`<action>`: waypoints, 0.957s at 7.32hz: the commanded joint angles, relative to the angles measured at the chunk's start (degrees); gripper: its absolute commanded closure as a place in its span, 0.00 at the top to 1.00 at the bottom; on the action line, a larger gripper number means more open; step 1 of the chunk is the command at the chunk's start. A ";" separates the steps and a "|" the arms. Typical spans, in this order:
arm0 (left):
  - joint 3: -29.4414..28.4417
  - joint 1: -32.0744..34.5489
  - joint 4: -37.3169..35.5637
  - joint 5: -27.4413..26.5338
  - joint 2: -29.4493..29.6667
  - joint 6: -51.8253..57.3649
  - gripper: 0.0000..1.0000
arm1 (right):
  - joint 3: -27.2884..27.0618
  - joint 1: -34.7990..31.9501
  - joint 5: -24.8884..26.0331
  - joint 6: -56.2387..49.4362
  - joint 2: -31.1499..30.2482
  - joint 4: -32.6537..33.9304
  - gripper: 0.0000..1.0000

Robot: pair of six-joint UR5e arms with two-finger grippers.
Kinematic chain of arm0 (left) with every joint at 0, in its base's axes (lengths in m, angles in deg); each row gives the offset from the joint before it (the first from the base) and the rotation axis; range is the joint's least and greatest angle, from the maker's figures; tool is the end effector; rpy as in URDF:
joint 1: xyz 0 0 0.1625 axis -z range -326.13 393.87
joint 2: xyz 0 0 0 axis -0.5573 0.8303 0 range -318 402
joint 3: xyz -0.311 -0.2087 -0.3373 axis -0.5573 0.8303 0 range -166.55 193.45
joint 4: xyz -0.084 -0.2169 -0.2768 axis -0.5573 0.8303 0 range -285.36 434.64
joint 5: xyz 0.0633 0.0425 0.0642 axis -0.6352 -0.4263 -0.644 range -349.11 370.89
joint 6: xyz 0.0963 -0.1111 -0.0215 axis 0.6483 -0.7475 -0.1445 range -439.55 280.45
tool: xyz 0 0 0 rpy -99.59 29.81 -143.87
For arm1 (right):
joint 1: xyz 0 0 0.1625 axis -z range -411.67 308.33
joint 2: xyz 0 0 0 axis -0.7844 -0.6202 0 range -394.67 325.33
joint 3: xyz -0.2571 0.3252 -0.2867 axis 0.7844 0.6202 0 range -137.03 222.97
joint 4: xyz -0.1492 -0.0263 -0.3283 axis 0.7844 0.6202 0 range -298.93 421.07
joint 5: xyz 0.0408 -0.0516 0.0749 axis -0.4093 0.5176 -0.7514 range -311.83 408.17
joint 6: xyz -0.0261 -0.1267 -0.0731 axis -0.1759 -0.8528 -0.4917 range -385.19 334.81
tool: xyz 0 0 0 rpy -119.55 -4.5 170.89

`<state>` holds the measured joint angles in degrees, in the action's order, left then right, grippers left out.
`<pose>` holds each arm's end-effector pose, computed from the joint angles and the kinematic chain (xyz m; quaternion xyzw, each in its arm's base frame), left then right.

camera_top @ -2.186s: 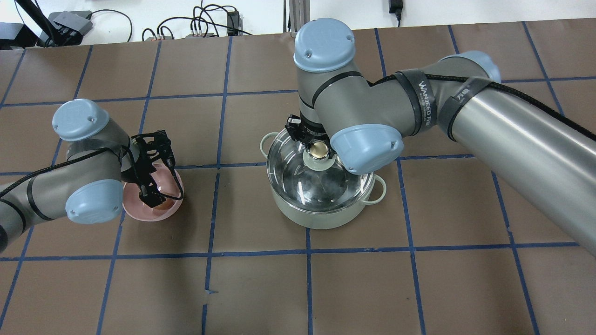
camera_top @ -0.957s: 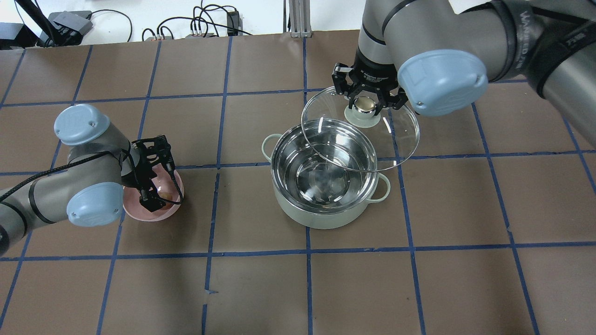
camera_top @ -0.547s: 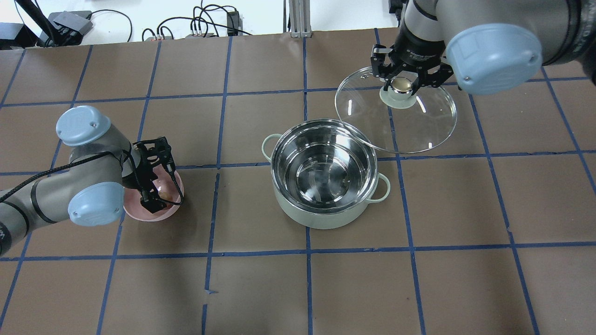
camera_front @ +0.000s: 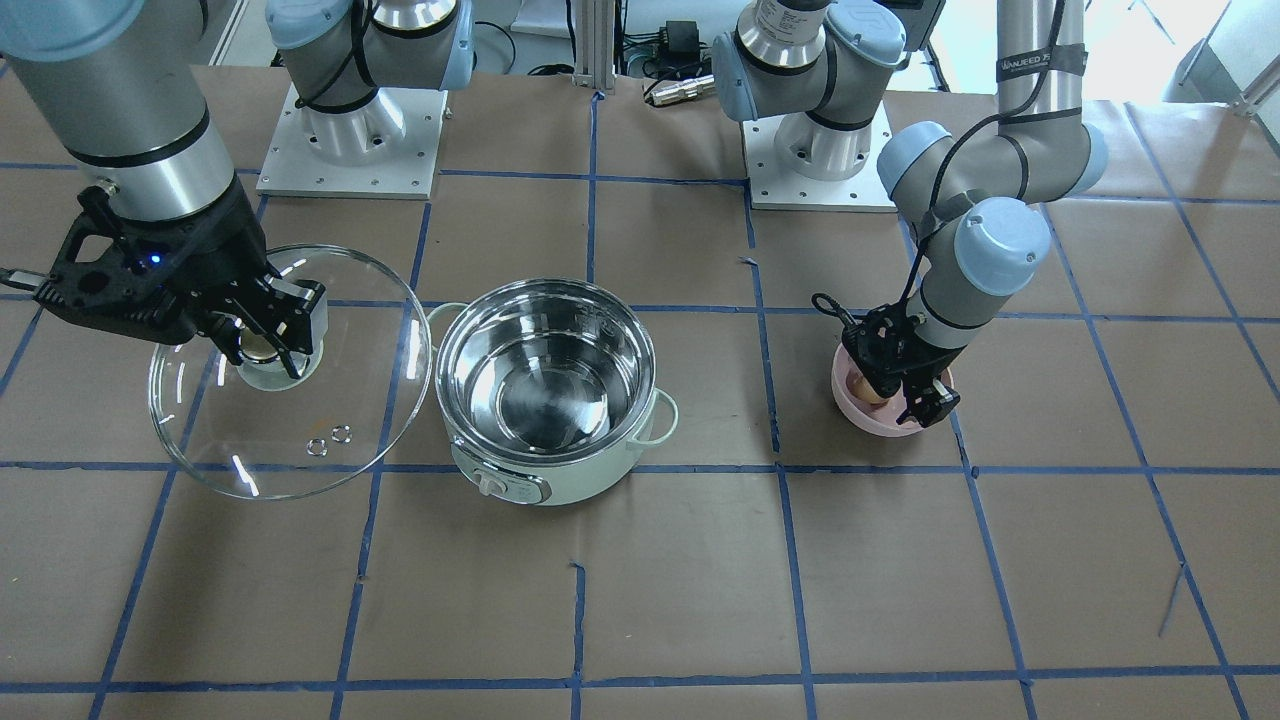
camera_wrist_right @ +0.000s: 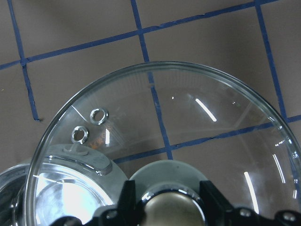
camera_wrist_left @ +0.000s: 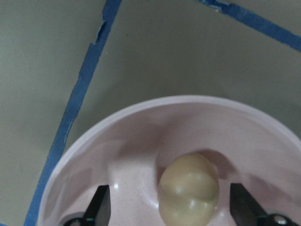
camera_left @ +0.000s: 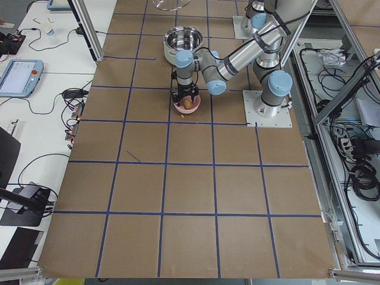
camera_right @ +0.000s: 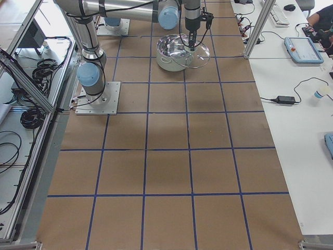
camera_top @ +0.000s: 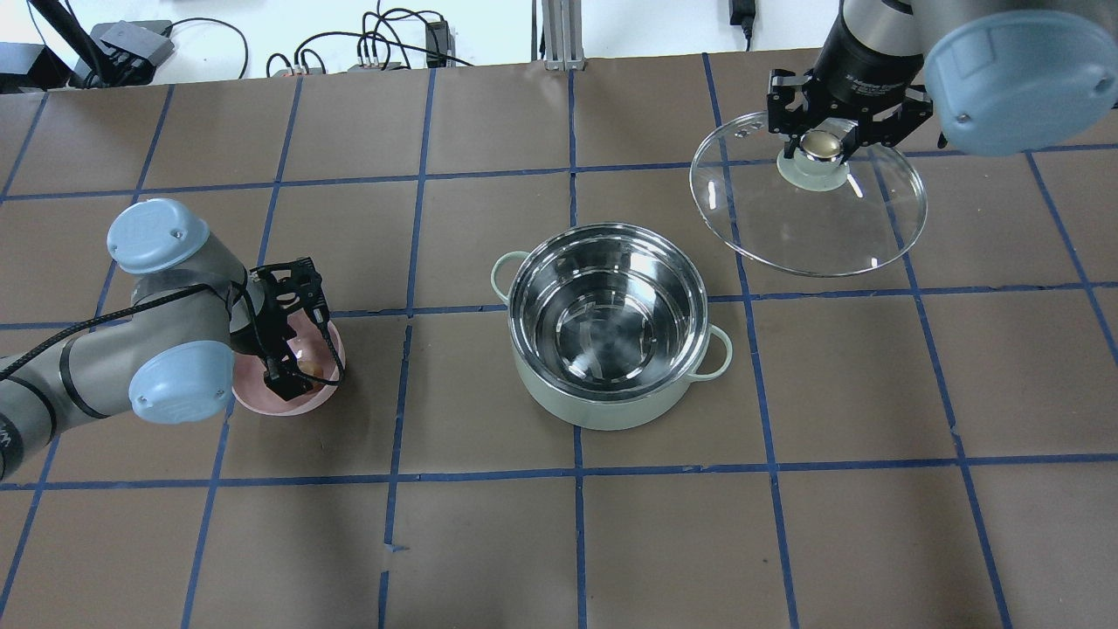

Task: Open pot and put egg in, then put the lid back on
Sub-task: 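Lift the glass lid off the pot with the right gripper, moving it farther away, then close the left gripper on the brown egg in the pink bowl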

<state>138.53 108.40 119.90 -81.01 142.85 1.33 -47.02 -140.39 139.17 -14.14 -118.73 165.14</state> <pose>-0.0103 -0.4439 0.2655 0.5404 0.8412 0.0193 0.0033 0.1195 -0.5089 0.4961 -0.1077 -0.9916 0.0714 0.0026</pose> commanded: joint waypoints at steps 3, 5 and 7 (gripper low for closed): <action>-0.02 0.00 0.00 -0.12 0.05 -0.02 0.76 | 0.17 0.83 0.14 -1.29 -0.05 -0.01 0.36; 0.07 0.00 0.00 -0.39 0.05 -0.11 0.59 | 0.52 0.83 1.80 -3.39 0.03 0.08 0.36; 0.07 0.00 0.09 -0.47 0.14 -0.20 0.49 | 0.60 1.88 1.20 -3.58 -0.06 0.08 0.36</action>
<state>138.59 108.40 119.96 -81.43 142.93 1.18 -46.50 -139.10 140.67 -17.43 -118.75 165.20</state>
